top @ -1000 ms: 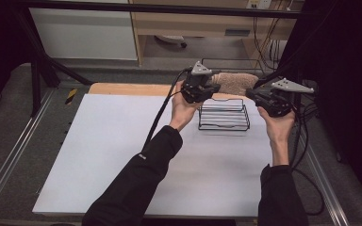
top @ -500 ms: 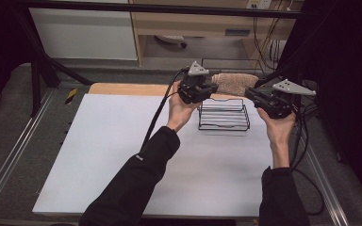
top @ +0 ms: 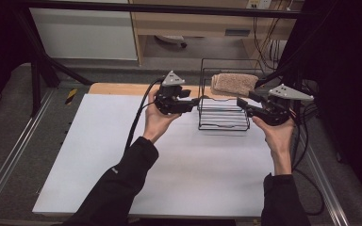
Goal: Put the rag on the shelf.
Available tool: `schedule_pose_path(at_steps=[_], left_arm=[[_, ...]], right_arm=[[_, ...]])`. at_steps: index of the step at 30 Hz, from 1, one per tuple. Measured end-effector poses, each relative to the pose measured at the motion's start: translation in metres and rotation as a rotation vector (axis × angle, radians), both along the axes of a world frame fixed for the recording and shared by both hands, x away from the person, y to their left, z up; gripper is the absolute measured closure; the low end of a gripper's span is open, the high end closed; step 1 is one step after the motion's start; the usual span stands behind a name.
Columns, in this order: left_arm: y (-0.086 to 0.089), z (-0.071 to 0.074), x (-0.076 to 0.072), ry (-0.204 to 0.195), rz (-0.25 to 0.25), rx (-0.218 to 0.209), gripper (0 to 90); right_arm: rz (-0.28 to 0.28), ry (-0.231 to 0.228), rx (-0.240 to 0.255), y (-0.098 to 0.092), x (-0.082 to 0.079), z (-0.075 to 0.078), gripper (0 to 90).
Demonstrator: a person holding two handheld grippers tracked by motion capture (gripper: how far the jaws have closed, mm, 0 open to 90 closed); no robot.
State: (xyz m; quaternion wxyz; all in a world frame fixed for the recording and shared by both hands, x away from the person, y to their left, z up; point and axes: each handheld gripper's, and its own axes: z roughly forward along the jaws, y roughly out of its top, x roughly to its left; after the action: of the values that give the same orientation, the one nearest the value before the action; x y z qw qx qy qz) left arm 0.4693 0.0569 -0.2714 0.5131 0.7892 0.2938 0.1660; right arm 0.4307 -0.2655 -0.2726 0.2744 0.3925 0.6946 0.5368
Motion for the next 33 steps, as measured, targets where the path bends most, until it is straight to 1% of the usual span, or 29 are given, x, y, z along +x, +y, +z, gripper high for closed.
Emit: schedule_pose_path(at_steps=[4,7,11,13,15,17,21,23,26,28,32,33], left_arm=[[0.02,-0.009,-0.011,0.007,0.012,0.017,36.6],[0.035,-0.016,-0.02,0.01,0.014,0.026,30.7],[0.056,-0.026,-0.031,0.01,0.029,0.017,22.3],[0.066,-0.032,-0.036,0.013,0.035,0.026,17.8],[0.076,-0.038,-0.04,0.014,0.048,0.041,13.9],[0.086,-0.044,-0.044,0.02,0.057,0.045,11.1],[0.106,-0.055,-0.052,0.031,0.078,0.034,8.7],[0.116,-0.061,-0.057,0.038,0.089,0.037,8.3],[0.129,-0.07,-0.064,0.044,0.101,0.04,8.3],[0.138,-0.077,-0.069,0.051,0.103,0.048,8.2],[0.153,-0.092,-0.078,0.064,0.114,0.049,8.3],[0.157,-0.097,-0.081,0.069,0.116,0.052,8.3]], right_arm=[[0.004,0.009,0.011,0.006,-0.006,-0.005,29.1],[0.012,0.025,0.015,0.011,-0.009,-0.01,23.1],[0.021,0.043,0.028,0.017,-0.013,-0.017,15.3],[0.03,0.058,0.02,0.019,-0.015,-0.021,11.9],[0.041,0.066,0.015,0.021,-0.017,-0.025,10.4],[0.046,0.077,0.006,0.024,-0.019,-0.029,8.3],[0.057,0.104,-0.009,0.029,-0.022,-0.038,5.2],[0.065,0.119,-0.017,0.031,-0.024,-0.043,4.4],[0.078,0.128,-0.027,0.033,-0.028,-0.049,3.4],[0.085,0.139,-0.028,0.034,-0.031,-0.054,3.1],[0.091,0.158,-0.036,0.034,-0.036,-0.064,1.9],[0.092,0.163,-0.031,0.034,-0.037,-0.066,1.7]])
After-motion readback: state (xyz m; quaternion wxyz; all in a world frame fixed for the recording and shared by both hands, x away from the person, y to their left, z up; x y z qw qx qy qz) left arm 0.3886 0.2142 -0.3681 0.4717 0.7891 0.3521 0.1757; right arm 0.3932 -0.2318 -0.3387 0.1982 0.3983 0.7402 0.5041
